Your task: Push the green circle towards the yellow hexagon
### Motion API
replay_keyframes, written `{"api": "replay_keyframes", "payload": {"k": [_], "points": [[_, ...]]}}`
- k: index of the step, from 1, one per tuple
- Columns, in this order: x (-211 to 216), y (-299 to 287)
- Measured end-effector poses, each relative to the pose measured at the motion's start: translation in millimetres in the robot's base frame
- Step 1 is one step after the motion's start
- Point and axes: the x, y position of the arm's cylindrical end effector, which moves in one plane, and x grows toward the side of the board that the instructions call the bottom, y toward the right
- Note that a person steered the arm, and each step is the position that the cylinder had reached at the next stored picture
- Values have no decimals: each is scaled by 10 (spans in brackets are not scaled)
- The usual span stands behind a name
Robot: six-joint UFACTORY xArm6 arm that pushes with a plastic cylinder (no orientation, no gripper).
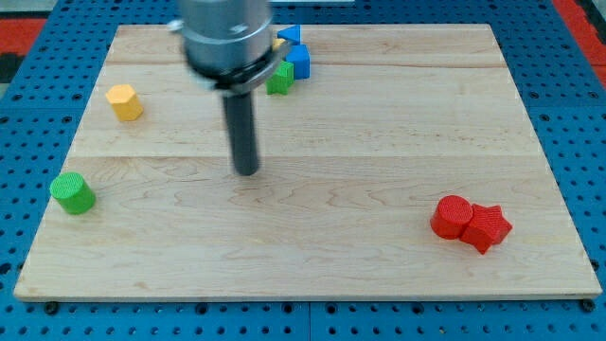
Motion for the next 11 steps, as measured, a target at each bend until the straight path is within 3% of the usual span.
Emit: {"api": "replay_keyframes", "payload": {"k": [1, 2, 3, 4, 5, 7, 9, 11], "points": [[521, -605], [723, -1395], [1100, -1712], [1176, -1829], [746, -1890], [305, -1500], [140, -2049], [-255, -1178]]}}
